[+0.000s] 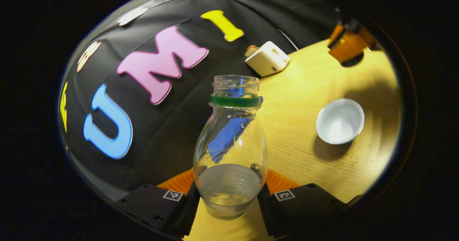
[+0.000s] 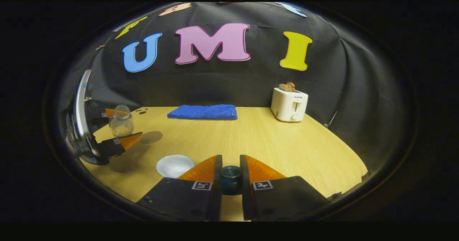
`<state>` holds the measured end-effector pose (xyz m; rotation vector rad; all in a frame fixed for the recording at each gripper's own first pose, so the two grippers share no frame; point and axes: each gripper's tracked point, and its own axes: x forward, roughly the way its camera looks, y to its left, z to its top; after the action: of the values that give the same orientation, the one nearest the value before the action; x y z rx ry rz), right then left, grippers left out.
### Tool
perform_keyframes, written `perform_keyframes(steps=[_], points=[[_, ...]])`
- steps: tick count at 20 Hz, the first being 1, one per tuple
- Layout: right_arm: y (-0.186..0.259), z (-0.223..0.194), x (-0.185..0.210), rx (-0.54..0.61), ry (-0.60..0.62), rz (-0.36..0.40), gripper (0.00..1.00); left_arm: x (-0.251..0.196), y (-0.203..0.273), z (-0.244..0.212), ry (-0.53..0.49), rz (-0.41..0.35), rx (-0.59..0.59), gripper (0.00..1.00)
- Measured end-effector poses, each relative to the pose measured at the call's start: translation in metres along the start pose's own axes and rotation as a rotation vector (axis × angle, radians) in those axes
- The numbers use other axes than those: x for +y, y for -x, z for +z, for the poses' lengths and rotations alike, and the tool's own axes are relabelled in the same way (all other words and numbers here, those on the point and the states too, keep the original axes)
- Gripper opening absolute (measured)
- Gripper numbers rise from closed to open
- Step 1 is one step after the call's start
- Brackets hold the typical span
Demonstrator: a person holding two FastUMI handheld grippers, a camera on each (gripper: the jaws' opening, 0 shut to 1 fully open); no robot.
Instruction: Open the teacup lid with one hand, grasp the water bottle and pour water into the teacup with the other hand; after pouring, place the water bottle on the coaster and then close the teacup lid.
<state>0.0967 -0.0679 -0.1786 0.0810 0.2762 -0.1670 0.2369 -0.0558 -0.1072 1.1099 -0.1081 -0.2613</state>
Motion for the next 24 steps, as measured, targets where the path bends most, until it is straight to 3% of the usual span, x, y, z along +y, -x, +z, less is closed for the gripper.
perform_keyframes(steps=[8,9,18,19,21,22,24], points=[[0.007,-0.013,-0.029,0.013,-0.004,-0.027,0.31,-0.032,-0.029,0.005,-0.327,-0.070,-0.032,0.76],[0.007,-0.014,-0.031,0.016,-0.008,-0.030,0.26,-0.033,-0.031,0.005,-0.374,-0.073,-0.041,0.76],[0.009,-0.009,-0.028,-0.006,-0.013,-0.023,0.26,-0.044,-0.040,0.011,-0.654,-0.081,-0.092,0.76],[0.010,-0.009,-0.027,-0.008,-0.012,-0.022,0.31,-0.041,-0.042,0.012,-0.678,-0.083,-0.100,0.76],[0.009,-0.010,-0.026,-0.006,-0.014,-0.018,0.31,-0.039,-0.042,0.014,-0.718,-0.084,-0.117,0.76],[0.009,-0.011,-0.025,-0.004,-0.017,-0.017,0.26,-0.039,-0.042,0.016,-0.739,-0.085,-0.126,0.76],[0.010,-0.013,-0.023,0.001,-0.017,-0.014,0.31,-0.038,-0.043,0.020,-0.775,-0.090,-0.142,0.76]])
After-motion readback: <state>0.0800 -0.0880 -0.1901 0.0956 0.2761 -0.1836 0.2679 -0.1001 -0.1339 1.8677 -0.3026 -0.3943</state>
